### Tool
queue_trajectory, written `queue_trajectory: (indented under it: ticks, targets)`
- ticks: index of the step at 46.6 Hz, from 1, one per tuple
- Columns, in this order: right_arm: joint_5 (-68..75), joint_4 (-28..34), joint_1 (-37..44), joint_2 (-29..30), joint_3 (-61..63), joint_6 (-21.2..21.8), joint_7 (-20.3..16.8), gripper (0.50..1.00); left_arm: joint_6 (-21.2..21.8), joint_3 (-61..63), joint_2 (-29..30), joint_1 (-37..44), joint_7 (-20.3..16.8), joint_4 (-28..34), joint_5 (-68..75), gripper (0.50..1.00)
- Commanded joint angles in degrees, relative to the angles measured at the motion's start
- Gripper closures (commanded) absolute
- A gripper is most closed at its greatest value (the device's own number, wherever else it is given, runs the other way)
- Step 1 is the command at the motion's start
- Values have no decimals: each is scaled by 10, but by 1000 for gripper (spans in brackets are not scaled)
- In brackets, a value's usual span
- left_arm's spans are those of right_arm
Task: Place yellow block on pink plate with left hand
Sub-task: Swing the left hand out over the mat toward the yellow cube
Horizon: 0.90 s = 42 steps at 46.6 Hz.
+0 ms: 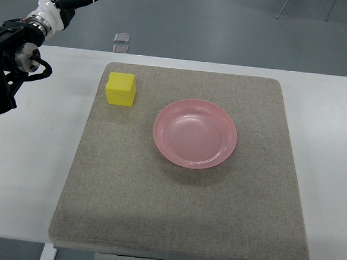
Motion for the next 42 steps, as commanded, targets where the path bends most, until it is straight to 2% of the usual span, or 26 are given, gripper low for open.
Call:
queue_trajectory:
  ticks: [1,17,33,36,42]
  targets:
    - [0,0,0,0,0,0,0,576,0,29,15,-11,0,-7,0,512]
    - [0,1,0,0,0,0,0,576,-6,163,68,-66,1,-69,27,510]
    - [0,0,0,0,0,0,0,576,-9,215,158,-68,1,-228,268,512]
    - [0,0,0,0,0,0,0,576,-26,220,167,-70,1,-236,300,512]
    - [0,0,0,0,0,0,0,576,-101,224,181,-81,1,-237,357,514]
